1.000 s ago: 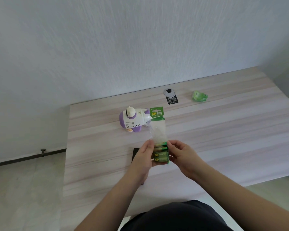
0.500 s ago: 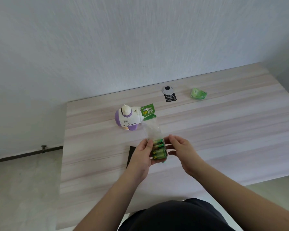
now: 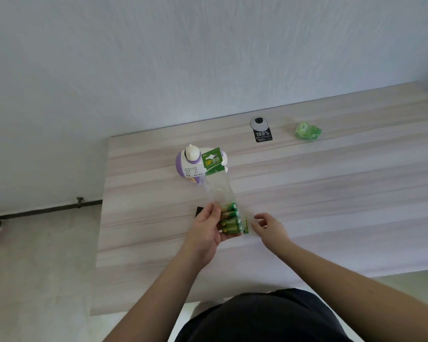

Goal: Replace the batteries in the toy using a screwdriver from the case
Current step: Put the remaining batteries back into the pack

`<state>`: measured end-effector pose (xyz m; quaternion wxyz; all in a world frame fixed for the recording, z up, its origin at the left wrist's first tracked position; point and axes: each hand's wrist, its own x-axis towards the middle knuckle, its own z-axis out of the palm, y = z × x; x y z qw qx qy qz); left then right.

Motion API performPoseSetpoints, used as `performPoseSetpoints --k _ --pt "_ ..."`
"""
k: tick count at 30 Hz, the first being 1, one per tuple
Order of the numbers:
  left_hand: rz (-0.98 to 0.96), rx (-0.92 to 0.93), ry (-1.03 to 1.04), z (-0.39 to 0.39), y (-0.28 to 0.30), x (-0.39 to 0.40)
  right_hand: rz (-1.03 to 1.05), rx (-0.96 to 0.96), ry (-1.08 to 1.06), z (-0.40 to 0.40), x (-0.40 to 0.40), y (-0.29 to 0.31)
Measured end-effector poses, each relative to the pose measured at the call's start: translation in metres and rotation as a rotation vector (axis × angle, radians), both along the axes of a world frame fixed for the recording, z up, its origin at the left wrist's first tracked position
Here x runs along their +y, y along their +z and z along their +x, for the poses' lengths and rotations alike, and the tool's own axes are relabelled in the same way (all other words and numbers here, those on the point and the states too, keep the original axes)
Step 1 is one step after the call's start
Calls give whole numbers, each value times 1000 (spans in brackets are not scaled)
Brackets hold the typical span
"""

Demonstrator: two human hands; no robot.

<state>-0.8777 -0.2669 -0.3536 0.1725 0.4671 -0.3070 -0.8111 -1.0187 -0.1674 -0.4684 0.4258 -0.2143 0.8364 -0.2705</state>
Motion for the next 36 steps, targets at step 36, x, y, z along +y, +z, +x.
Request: performPoseSetpoints --k 36 --pt "-104 -5 -107 40 13 -13 -357 110 -41 18 2 119"
